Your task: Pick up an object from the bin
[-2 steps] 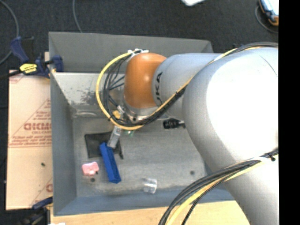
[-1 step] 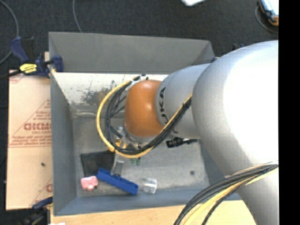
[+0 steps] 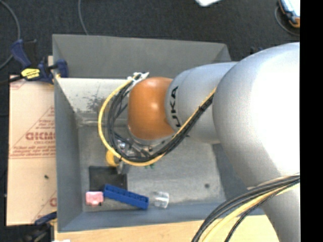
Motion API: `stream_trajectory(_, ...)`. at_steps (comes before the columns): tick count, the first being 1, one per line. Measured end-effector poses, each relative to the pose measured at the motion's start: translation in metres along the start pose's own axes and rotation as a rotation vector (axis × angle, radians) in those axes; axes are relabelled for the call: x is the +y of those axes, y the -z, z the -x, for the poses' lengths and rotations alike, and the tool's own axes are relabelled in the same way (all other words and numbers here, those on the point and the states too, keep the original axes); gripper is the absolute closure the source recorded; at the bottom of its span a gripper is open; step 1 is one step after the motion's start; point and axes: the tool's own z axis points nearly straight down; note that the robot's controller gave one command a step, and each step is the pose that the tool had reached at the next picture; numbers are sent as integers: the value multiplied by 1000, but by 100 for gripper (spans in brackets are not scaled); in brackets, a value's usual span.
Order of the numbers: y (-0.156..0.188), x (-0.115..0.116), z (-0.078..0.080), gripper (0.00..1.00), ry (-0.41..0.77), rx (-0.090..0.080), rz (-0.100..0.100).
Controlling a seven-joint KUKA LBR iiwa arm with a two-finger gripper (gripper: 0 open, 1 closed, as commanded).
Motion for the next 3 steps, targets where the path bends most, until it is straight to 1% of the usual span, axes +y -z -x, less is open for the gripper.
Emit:
stream_trajectory(1, 0, 0, 0, 100, 0, 0, 0)
stream_trajectory(2, 87, 1, 6, 100, 17, 2, -2)
stream_trajectory(3, 131, -2, 26, 100, 11, -8, 0)
